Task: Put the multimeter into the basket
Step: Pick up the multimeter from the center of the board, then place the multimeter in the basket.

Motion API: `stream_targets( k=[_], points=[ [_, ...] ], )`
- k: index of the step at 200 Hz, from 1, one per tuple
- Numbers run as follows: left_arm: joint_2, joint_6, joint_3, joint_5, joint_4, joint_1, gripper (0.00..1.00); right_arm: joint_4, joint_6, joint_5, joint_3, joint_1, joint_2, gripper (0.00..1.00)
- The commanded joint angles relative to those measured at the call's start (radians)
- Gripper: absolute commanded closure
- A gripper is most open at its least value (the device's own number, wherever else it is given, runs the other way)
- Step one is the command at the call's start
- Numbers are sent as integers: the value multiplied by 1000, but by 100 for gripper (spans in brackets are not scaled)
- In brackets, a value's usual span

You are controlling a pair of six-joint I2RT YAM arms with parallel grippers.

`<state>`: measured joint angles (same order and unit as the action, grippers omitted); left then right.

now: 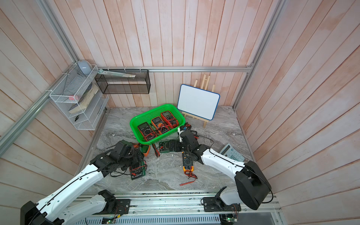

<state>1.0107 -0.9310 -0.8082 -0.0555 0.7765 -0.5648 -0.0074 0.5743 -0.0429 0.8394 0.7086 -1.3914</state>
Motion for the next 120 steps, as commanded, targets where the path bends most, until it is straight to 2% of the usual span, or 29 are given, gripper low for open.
stream_targets(
  k=[1, 58, 120],
  points=[
    [71, 45, -89, -53, -123, 14, 100, -2, -10, -1, 35, -21, -17, 2],
    [369, 182, -352, -19, -361, 150, 100, 15, -5, -3, 35, -72, -20, 2],
    [682, 246, -686, -52, -396, 247, 100, 46, 11, 9, 5, -96, -27, 2]
  ],
)
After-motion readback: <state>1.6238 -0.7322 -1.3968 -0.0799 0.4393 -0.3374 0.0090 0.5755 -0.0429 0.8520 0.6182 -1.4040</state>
